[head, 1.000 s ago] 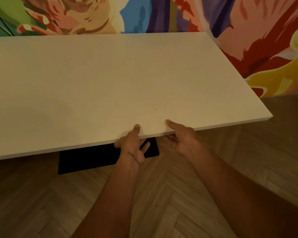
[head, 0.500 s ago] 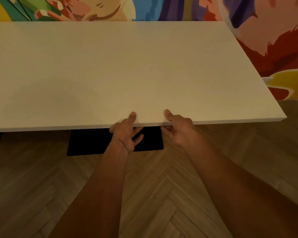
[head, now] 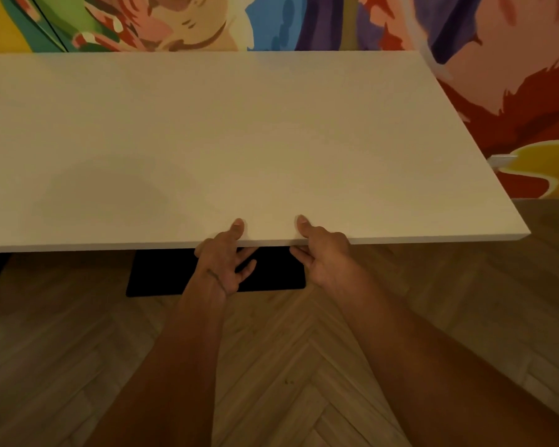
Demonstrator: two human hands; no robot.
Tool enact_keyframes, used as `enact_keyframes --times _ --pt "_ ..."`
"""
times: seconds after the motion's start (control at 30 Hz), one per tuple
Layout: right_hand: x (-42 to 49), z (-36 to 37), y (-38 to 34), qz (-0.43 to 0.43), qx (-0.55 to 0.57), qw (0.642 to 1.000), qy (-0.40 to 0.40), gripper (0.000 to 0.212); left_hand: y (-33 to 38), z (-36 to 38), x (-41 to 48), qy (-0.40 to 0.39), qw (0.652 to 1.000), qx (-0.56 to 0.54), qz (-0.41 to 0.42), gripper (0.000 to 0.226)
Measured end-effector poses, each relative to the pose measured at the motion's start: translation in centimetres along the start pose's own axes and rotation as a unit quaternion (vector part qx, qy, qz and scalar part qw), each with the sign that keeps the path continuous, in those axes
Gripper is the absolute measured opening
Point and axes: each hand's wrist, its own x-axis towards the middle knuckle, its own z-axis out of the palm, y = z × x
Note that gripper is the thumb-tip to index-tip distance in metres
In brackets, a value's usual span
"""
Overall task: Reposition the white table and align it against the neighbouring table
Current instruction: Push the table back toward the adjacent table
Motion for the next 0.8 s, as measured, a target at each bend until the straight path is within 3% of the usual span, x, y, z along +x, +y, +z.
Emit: enact_keyframes --times 0.37,0.63,0.8 --pt "0.44 -0.12 0.23 0.0 0.002 1.0 0.001 0.062 -0.21 -0.22 0.79 -0.009 1.0 0.004 0.001 0.061" --pt "0.73 -0.09 0.54 -0.002 0.004 1.0 0.001 0.065 -0.39 -0.28 0.88 -0.031 1.0 0.005 0.005 0.046" --pt "0.92 -0.14 0.59 -0.002 0.001 1.0 -0.006 0.066 -0.26 -0.18 0.6 -0.023 1.0 -0.004 0.009 0.058"
